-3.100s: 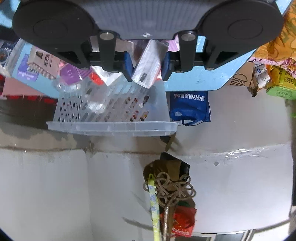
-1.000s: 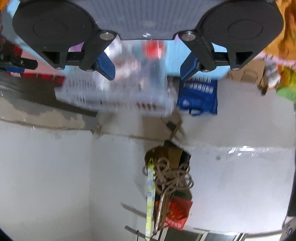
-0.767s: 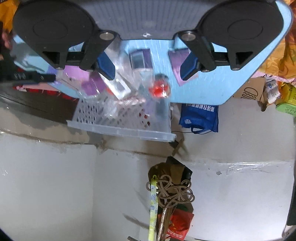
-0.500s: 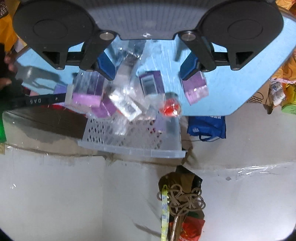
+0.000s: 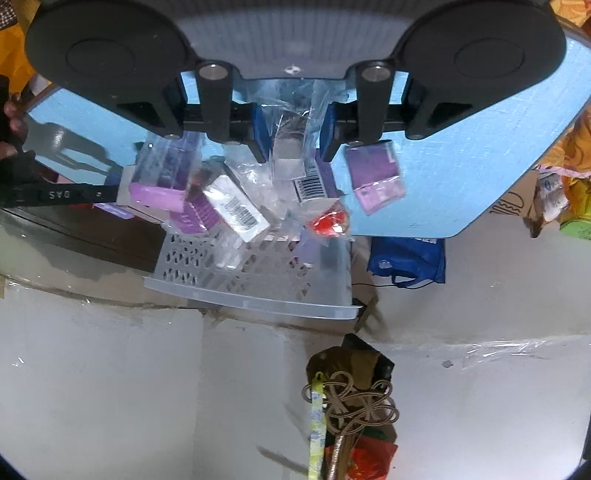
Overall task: Organize objects
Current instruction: 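Grasp the purple-labelled box with the right gripper while the left grasps a clear bag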
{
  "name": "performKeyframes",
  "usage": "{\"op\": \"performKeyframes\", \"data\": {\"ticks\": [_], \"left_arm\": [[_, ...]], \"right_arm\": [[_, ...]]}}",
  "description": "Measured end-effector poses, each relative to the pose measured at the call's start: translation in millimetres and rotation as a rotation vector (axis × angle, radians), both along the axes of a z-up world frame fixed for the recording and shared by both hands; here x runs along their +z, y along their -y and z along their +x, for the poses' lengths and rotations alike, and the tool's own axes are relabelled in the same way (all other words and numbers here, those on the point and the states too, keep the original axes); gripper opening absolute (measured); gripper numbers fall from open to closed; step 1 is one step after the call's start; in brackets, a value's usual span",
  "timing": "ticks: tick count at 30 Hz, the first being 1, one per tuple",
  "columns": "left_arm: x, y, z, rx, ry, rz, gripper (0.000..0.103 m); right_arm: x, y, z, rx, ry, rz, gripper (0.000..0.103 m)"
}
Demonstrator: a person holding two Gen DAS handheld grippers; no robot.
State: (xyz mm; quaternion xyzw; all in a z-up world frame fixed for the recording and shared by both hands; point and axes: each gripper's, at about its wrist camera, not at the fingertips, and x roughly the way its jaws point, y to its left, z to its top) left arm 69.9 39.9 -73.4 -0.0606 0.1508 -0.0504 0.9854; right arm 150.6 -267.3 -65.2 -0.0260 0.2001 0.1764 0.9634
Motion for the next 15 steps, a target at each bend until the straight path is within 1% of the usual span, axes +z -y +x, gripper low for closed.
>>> {"op": "performKeyframes", "data": {"ticks": [3,8,10,12,15], "left_arm": [[0,-1,-1,0.005,0.0,0.003,0.034],[-1,2,-3,0.01,0.006,0.034,0.035],[-1,7,-1,0.012,0.009,0.062,0.038],[-3,10,0,0.024,0.008,0.083,0.043],[-4,9,3,0.018,0.0,0.068,0.044]], "right_arm": [[1,0,-4,-0.01,0.017,0.013,0.045],[-8,3,-16,-0.011,0.011,0.087,0.044],[-11,5,-20,-0.007,0.006,0.113,0.044],[-12,5,-21,-0.008,0.004,0.118,0.044],[-14,5,-21,-0.008,0.0,0.121,0.044]]}}
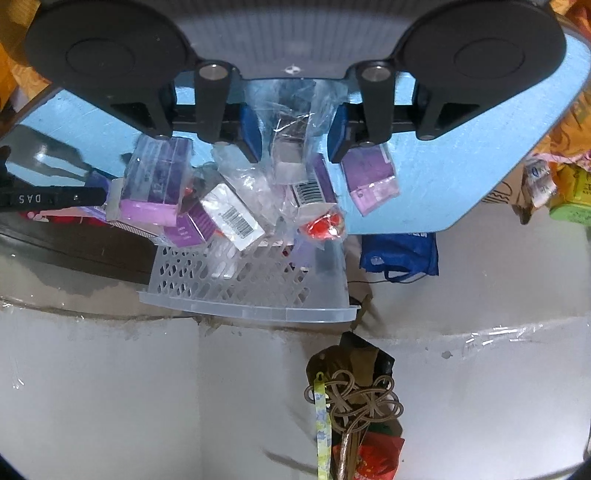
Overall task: Organize objects
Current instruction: 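Grasp the purple-labelled box with the right gripper while the left grasps a clear bag, then release the purple box and clear bag into the white basket with both grippers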
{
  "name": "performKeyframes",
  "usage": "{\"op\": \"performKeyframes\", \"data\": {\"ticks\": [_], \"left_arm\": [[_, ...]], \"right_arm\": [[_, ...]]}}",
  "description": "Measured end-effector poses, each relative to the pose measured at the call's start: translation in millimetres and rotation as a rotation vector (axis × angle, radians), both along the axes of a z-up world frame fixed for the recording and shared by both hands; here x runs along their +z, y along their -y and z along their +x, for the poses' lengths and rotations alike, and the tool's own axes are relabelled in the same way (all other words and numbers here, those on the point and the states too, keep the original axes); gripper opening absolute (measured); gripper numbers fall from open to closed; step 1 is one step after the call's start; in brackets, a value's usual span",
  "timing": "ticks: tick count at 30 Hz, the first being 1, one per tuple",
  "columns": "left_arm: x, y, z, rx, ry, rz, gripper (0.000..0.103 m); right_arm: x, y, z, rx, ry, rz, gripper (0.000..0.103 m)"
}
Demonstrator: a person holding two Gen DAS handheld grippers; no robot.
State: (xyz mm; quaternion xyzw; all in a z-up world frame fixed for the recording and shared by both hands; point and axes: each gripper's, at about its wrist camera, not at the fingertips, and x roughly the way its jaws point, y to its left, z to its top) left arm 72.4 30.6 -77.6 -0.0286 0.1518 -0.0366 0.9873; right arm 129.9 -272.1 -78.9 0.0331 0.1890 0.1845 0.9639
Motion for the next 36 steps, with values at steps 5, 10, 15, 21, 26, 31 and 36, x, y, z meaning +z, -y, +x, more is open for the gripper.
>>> {"op": "performKeyframes", "data": {"ticks": [5,10,15,21,26,31,36], "left_arm": [[1,-1,-4,0.002,0.002,-0.007,0.037],[5,-2,-7,0.015,0.012,-0.016,0.036],[14,-5,-13,0.02,0.034,-0.018,0.035],[29,-11,-16,0.026,0.063,-0.031,0.035],[61,-15,-11,0.025,0.13,-0.023,0.035],[119,-11,22,-0.006,0.235,0.01,0.035],[173,3,102,-0.066,0.193,-0.023,0.035]], "right_arm": [[2,3,-3,-0.01,0.013,0.01,0.044],[10,3,-8,-0.011,0.038,0.012,0.044],[18,2,-12,-0.012,0.062,0.014,0.044],[27,1,-17,-0.011,0.09,0.018,0.044],[44,1,-23,-0.003,0.165,0.035,0.044],[81,-9,-8,0.038,0.245,0.037,0.044],[127,-39,52,0.085,0.247,0.039,0.044]]}}
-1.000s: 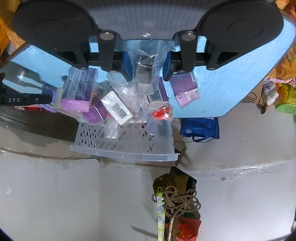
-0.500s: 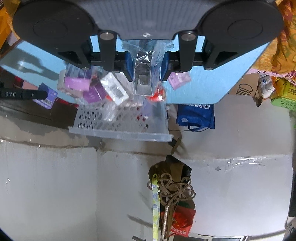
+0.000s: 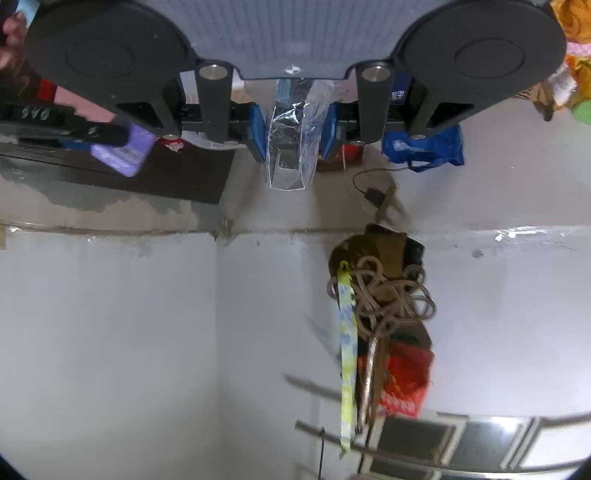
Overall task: Organize objects
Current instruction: 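Release the purple box and clear bag into the white basket with both grippers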
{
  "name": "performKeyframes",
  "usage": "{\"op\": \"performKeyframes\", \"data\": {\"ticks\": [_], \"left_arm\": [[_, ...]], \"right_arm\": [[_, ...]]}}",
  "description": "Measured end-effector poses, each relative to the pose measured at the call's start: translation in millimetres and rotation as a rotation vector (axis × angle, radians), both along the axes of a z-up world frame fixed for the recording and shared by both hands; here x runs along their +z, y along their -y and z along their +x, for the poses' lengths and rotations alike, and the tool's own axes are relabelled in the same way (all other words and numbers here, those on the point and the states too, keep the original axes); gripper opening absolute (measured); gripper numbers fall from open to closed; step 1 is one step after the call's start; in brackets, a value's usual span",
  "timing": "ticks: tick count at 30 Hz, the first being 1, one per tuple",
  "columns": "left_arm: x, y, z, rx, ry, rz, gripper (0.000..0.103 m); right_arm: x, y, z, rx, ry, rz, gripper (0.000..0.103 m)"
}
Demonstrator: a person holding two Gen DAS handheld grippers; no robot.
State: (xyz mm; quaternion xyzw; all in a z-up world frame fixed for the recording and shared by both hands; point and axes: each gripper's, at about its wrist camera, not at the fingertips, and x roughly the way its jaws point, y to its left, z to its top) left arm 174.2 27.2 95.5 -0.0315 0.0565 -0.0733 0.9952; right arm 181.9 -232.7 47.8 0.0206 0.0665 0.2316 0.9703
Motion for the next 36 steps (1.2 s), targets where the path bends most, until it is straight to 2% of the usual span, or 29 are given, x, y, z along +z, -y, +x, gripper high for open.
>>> {"op": "performKeyframes", "data": {"ticks": [3,6,16,17,18,19,20,21,24,28,31,33,36], "left_arm": [[9,4,40,-0.02,-0.083,-0.062,0.035],[6,14,60,-0.012,-0.121,-0.039,0.035],[-12,14,90,0.019,-0.18,-0.017,0.037],[-15,14,93,0.021,-0.182,-0.018,0.038],[-17,13,96,0.022,-0.173,-0.019,0.048],[-19,13,98,0.011,-0.166,-0.013,0.06],[-23,11,100,0.007,-0.17,-0.012,0.08],[-27,10,99,0.017,-0.169,-0.014,0.082],[-31,2,85,0.019,-0.152,-0.022,0.082],[-40,-15,26,0.028,-0.115,-0.023,0.082],[-67,-30,-26,0.077,-0.095,-0.033,0.084],[-90,-40,-51,0.129,-0.106,-0.062,0.084],[-117,-55,-70,0.183,-0.149,-0.118,0.084]], "right_arm": [[7,-24,39,-0.005,-0.044,-0.067,0.044],[4,-35,56,-0.001,-0.071,-0.088,0.044],[-5,-38,67,-0.007,-0.073,-0.101,0.044],[-6,-39,69,-0.009,-0.071,-0.102,0.045],[-7,-39,70,-0.008,-0.069,-0.101,0.046],[-8,-39,71,-0.008,-0.06,-0.099,0.059],[-7,-40,72,-0.014,-0.06,-0.105,0.089],[-9,-40,72,-0.026,-0.063,-0.109,0.101],[-14,-34,62,-0.042,-0.052,-0.11,0.103],[-38,-9,22,-0.085,-0.102,-0.01,0.103],[-68,8,-22,-0.093,-0.13,0.062,0.103],[-83,11,-46,-0.077,-0.132,0.044,0.103],[-99,13,-73,-0.056,-0.136,0.044,0.094]]}}
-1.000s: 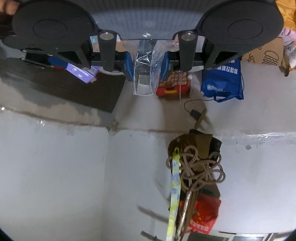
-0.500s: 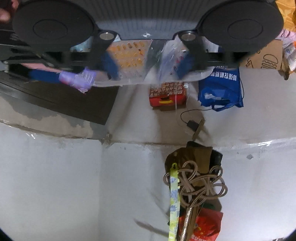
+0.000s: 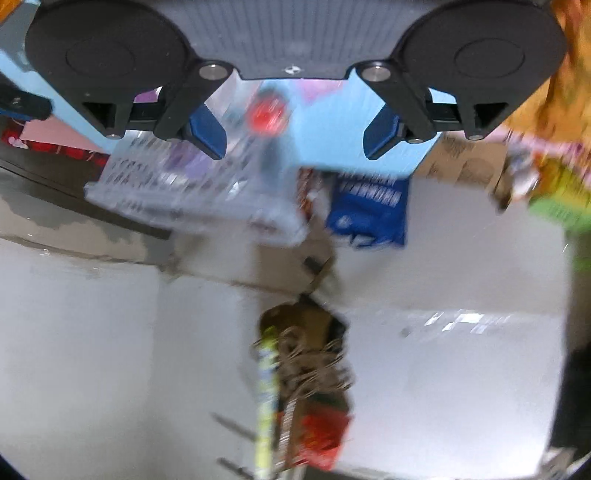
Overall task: Organize objects
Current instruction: 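Release the purple box and clear bag into the white basket with both grippers, then grasp the pink box with the left gripper while the right grasps a white box, lift toward basket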
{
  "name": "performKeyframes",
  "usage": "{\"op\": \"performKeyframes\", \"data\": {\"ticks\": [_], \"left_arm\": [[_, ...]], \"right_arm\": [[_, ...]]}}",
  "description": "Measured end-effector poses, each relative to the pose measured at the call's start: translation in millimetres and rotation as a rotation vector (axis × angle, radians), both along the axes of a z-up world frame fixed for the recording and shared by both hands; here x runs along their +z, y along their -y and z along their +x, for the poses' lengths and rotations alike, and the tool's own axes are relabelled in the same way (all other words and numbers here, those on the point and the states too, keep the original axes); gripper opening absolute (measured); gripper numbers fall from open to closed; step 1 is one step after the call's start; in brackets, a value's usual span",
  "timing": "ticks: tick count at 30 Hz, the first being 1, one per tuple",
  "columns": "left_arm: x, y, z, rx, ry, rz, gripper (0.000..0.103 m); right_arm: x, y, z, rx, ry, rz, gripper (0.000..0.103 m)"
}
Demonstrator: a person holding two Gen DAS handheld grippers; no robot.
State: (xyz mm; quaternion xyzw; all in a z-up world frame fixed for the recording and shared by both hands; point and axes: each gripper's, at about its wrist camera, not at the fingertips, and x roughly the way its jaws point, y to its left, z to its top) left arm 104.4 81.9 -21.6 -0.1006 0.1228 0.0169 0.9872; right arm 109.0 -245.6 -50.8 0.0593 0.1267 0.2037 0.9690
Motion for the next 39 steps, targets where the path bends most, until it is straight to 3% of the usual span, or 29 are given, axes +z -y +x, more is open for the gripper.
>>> {"op": "performKeyframes", "data": {"ticks": [3,6,13,20,23,26,28,30,32,39], "left_arm": [[-17,-10,-6,0.012,-0.032,-0.048,0.084],[-29,-12,-3,0.024,-0.07,-0.059,0.084],[-39,4,7,0.045,-0.152,0.039,0.084],[-47,10,25,0.039,-0.23,0.075,0.084],[-47,10,29,0.038,-0.24,0.075,0.084],[-46,10,29,0.036,-0.245,0.073,0.084],[-47,12,30,0.036,-0.249,0.079,0.077],[-47,15,29,0.055,-0.25,0.107,0.054],[-48,18,26,0.055,-0.238,0.122,0.04],[-47,16,12,0.061,-0.167,0.105,0.04]], "right_arm": [[-6,-10,-8,0.035,0.003,-0.023,0.085],[-8,-23,-5,0.045,0.016,-0.049,0.068],[-14,-37,-4,0.051,0.016,-0.095,0.052],[-23,-46,-4,0.076,-0.016,-0.126,0.051],[-27,-44,5,0.082,-0.06,-0.104,0.051],[-28,-38,3,0.069,-0.047,-0.062,0.051],[-29,-40,6,0.076,-0.065,-0.076,0.053],[-32,-44,8,0.079,-0.072,-0.093,0.051],[-33,-48,5,0.072,-0.06,-0.116,0.048],[-28,-39,-7,0.021,-0.006,-0.124,0.047]]}}
